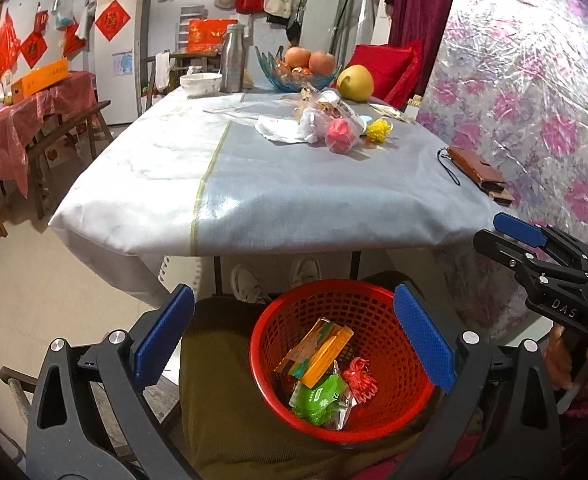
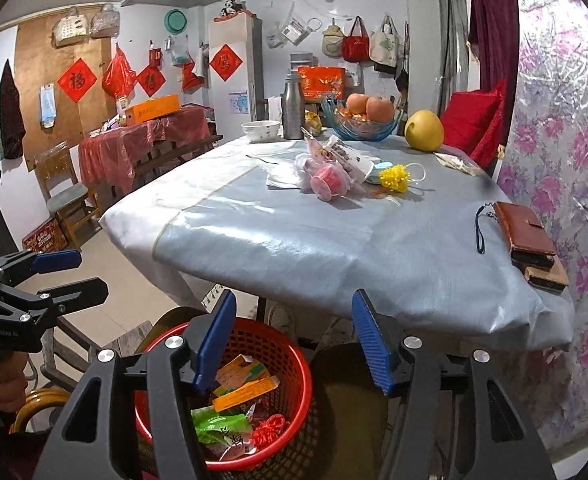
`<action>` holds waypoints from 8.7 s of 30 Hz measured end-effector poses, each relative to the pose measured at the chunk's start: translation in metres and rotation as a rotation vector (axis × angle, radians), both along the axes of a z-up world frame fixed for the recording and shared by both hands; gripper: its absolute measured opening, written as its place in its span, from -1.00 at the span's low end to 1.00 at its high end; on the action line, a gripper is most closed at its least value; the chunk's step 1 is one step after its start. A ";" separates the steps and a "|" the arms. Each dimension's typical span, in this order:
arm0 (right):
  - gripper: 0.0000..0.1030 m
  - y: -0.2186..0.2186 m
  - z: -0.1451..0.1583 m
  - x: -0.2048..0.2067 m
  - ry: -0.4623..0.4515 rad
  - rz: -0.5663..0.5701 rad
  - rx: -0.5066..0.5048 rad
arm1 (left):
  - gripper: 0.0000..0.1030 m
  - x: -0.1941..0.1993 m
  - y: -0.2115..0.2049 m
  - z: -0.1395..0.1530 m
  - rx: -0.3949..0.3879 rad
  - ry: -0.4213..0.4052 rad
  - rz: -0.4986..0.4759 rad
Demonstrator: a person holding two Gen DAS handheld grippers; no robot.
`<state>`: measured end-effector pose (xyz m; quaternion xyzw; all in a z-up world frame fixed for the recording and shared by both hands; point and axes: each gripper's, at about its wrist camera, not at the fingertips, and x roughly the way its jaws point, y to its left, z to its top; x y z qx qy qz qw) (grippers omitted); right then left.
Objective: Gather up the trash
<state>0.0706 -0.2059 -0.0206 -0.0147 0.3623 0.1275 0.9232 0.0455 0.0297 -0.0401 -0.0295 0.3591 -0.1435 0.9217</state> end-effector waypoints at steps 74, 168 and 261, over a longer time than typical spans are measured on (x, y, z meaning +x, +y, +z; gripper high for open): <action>0.10 -0.093 -0.099 0.287 0.171 -0.228 0.287 | 0.71 0.315 -0.099 -0.020 0.131 0.055 -0.139; 0.31 -0.017 0.000 0.000 0.039 0.015 0.170 | -0.41 -0.016 -0.028 -0.009 -0.004 -0.008 -0.116; 0.33 -0.036 -0.007 0.080 0.046 -0.023 0.215 | 0.82 0.096 -0.013 0.013 0.002 -0.058 0.033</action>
